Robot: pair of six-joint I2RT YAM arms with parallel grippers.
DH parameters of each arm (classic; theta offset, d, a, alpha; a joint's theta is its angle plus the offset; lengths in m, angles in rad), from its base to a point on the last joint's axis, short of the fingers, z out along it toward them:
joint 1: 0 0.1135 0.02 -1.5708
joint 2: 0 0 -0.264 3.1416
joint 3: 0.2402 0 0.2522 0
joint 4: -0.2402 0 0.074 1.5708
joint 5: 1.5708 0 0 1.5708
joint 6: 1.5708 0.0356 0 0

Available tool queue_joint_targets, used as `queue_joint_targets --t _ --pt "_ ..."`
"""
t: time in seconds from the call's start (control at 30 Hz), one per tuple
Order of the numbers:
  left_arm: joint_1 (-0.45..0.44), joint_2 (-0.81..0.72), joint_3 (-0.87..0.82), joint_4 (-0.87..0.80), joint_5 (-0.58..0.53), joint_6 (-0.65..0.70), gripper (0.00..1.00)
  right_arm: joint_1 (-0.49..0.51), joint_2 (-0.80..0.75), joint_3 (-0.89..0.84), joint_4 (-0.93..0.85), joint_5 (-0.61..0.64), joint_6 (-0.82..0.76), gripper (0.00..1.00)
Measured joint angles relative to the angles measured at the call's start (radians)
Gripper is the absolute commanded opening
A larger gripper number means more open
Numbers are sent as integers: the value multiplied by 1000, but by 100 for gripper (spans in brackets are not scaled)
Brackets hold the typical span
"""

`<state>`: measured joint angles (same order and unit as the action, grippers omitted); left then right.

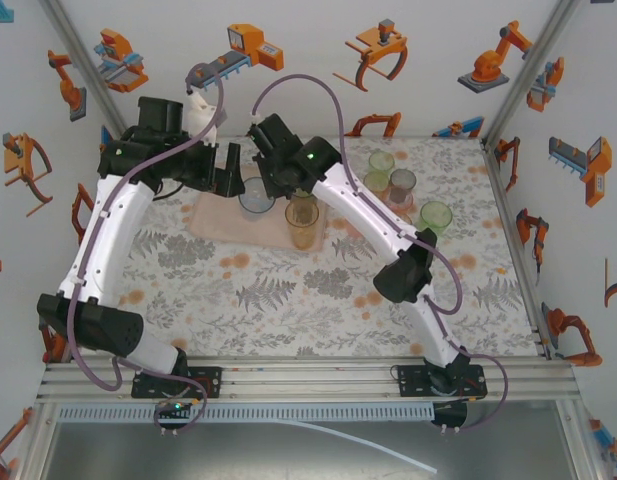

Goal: Place the glasses into the tray

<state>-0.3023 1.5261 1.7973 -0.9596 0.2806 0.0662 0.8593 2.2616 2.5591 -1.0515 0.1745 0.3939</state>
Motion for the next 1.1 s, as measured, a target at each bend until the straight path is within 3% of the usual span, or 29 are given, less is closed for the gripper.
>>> queue_joint_targets --t 0.2,0.77,1.1 --pt "-26 1 -6 34 -53 -28 83 1 -1 -46 56 30 34 2" --pt "-17 -51 -97 70 -145 -57 83 1 8 -53 102 68 56 2" --pt "63 -155 -114 71 -118 -64 93 -7 71 -53 147 53 71 2"
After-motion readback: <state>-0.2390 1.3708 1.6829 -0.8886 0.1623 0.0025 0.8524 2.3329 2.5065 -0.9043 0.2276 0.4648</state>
